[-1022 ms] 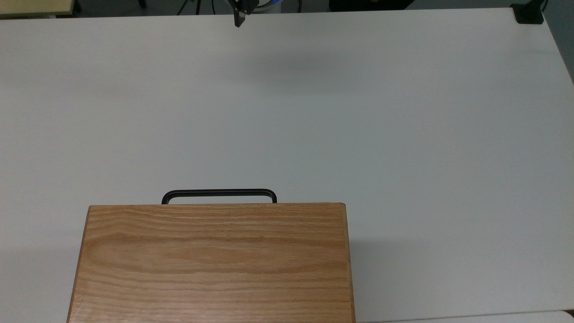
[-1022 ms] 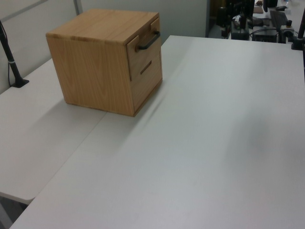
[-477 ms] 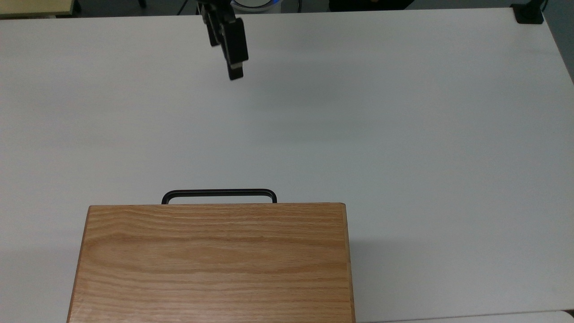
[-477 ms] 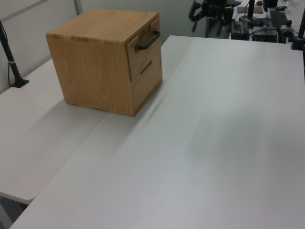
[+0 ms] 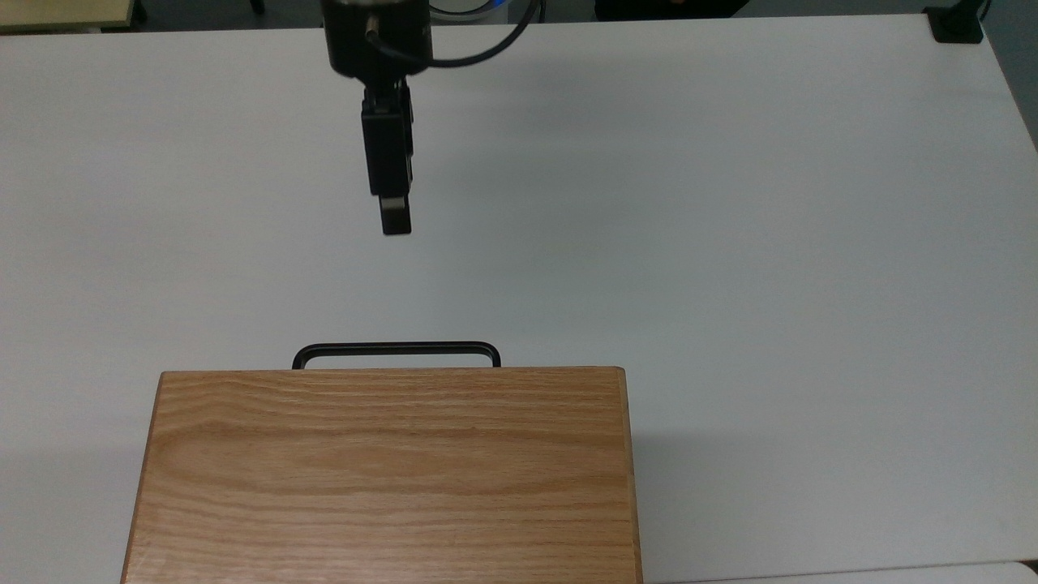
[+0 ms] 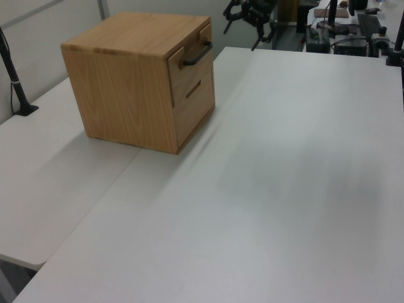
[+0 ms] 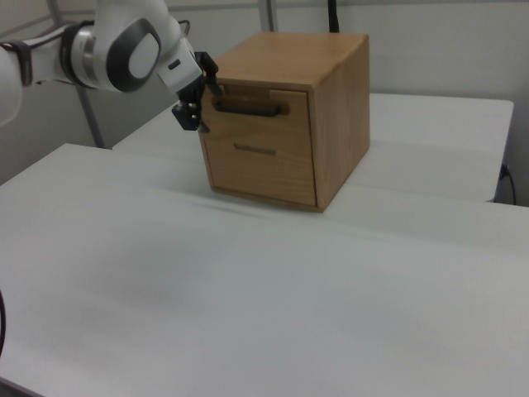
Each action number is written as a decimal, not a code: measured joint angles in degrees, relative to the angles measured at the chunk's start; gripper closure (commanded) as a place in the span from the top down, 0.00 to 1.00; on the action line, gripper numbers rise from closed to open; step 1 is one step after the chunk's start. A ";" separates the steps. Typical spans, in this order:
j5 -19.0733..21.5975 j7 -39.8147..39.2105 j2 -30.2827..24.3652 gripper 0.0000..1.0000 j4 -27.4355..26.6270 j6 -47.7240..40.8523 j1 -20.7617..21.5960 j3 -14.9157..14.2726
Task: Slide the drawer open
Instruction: 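Move the gripper down toward the black handle of the upper drawer, then close the gripper around the black drawer handle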
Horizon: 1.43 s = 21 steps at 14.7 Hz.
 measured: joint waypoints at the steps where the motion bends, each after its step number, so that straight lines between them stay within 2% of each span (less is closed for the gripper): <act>1: 0.00 1.43 1.27 0.91 -0.02 3.72 0.00 0.00; 5: 0.00 4.48 5.18 0.89 -0.13 15.80 0.01 0.01; 9: 0.00 7.29 8.55 0.69 -0.16 23.46 0.02 0.01; 10: 0.00 7.52 9.13 0.56 -0.16 24.73 0.03 0.03; 11: 0.00 7.67 9.76 0.47 -0.15 25.92 0.05 0.09; 14: 0.02 9.02 10.62 0.37 -0.12 27.48 0.07 0.15; 20: 0.02 10.64 12.03 0.37 0.27 28.59 0.09 0.18; 21: 0.02 10.68 12.28 0.33 0.45 28.59 0.09 0.18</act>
